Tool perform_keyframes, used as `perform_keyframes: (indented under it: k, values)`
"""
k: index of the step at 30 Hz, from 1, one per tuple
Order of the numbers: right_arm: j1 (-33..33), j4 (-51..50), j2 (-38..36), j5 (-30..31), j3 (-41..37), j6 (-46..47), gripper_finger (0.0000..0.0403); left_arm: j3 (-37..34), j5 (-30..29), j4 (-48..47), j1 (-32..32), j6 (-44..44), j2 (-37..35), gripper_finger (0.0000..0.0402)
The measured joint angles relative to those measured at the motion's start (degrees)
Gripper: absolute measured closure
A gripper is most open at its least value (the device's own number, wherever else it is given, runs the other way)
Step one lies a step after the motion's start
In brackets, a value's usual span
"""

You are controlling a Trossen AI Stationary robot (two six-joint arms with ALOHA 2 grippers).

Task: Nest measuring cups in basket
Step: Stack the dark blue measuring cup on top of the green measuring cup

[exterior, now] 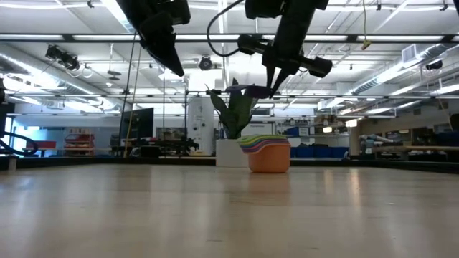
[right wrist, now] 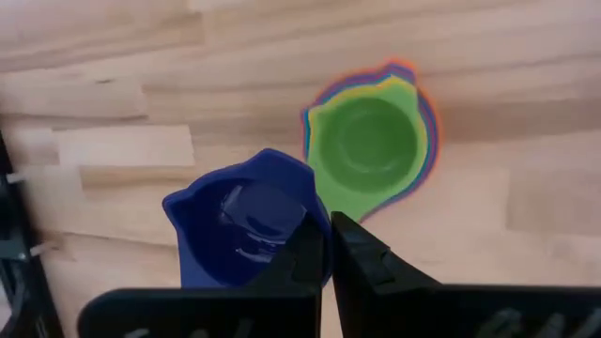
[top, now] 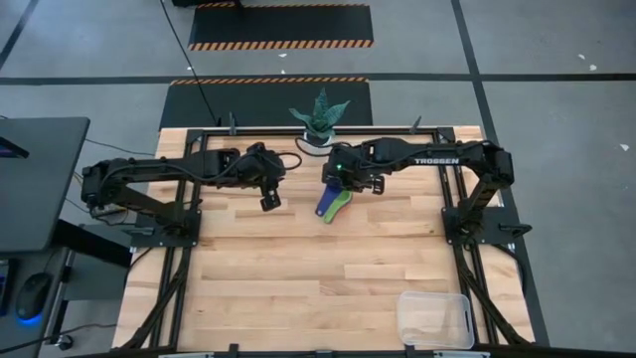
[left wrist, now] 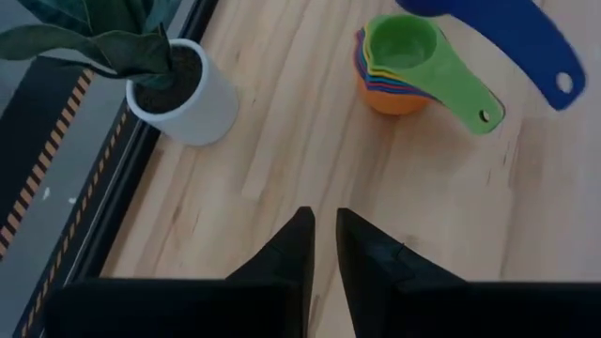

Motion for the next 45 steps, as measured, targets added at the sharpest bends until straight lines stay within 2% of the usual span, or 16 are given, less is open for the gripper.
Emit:
perform_keyframes:
  k: [7,14,23,39,45]
  values:
    - [-0.3,-1.6,0.1,1.8,0.0,8.3,0.039,0.0,0.0,1.2,0.0,5.2,0.0,0.0347]
    - [-0.4,-3.3,2.2,1.3,0.0,12.2,0.039,0.0,0.0,1.6,0.0,5.5,0.0,0.0347]
    - [-2.0,-2.2,7.8,-2.3,0.0,7.6,0.039,0.0,0.0,1.5,0.0,6.1,0.0,0.0347]
    - [-4.7,-3.2,9.5,-7.1,0.0,3.1,0.039,0.0,0.2,1.5,0.0,6.1,0.0,0.0347]
    - [-4.9,-4.0,9.5,-7.2,0.0,3.2,0.0373,0.0,0.2,1.5,0.0,6.1,0.0,0.0347]
